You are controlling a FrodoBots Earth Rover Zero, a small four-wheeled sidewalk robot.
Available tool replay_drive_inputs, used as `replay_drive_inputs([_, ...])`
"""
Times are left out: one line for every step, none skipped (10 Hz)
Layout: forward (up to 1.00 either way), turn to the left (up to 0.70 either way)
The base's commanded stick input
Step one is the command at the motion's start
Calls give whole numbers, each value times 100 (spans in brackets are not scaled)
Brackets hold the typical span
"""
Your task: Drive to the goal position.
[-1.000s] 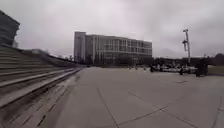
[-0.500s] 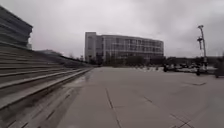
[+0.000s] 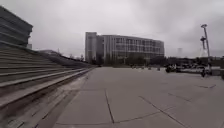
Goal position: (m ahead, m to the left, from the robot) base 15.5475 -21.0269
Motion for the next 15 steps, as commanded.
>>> replay_drive_inputs([70, 0])
replay_drive_inputs([70, 0])
replay_drive_inputs([70, 0])
replay_drive_inputs([70, 0])
replay_drive_inputs([70, 0])
replay_drive_inputs([70, 0])
replay_drive_inputs([70, 0])
replay_drive_inputs([70, 0])
replay_drive_inputs([85, 0])
replay_drive_inputs([85, 0])
replay_drive_inputs([85, 0])
replay_drive_inputs([96, 0])
replay_drive_inputs([100, 0])
replay_drive_inputs([100, 0])
replay_drive_inputs([100, 0])
